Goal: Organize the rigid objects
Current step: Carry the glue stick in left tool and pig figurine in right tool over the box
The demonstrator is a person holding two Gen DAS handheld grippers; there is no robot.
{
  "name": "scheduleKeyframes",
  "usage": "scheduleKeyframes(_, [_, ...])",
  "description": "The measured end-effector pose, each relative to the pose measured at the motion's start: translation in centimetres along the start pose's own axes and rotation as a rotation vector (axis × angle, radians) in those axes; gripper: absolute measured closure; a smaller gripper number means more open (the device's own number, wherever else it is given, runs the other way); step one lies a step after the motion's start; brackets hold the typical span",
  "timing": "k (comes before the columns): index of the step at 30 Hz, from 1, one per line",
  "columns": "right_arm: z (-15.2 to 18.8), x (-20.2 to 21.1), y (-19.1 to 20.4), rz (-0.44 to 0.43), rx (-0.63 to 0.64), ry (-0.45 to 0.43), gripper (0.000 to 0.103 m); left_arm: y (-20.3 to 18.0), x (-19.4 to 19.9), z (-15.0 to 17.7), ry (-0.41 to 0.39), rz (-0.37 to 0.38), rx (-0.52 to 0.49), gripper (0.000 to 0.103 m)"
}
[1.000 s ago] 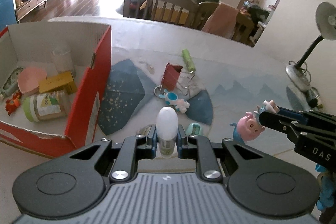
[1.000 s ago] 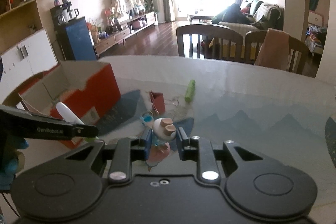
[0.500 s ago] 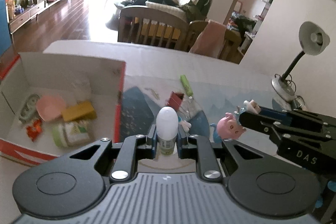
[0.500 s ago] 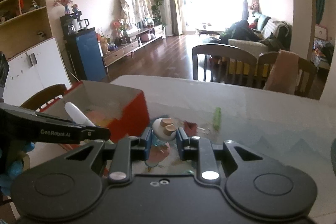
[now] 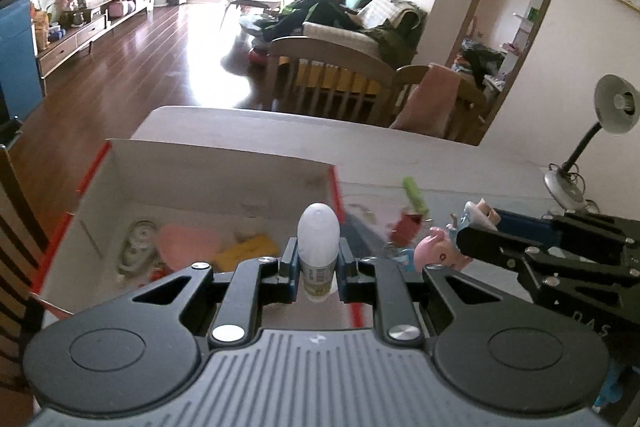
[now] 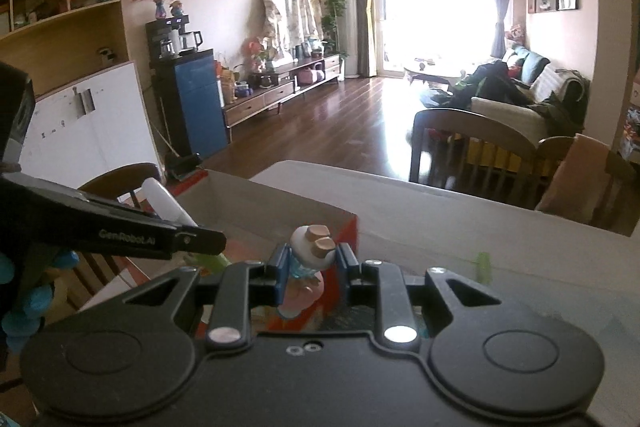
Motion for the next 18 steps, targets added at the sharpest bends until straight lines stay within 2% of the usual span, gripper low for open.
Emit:
scheduleKeyframes(9, [-0.7, -3.8, 3.3, -0.001, 0.031, 0.034, 0.079, 5.4, -0.5, -0.9, 0.015, -0.038, -0.019, 0.086])
scheduleKeyframes(18, [1.1, -9.2, 5.6, -0.008, 0.038, 0.169, 0.079, 11.0, -3.0, 0.7, 0.089, -0.085, 0.017, 0.086])
Point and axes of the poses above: each gripper's, at about its wrist camera, not at the fingertips, and x roughly against the way its jaws point, y to its left, z to its underside, the point moved 3 cm from there along -x, roughly the way its jaws point
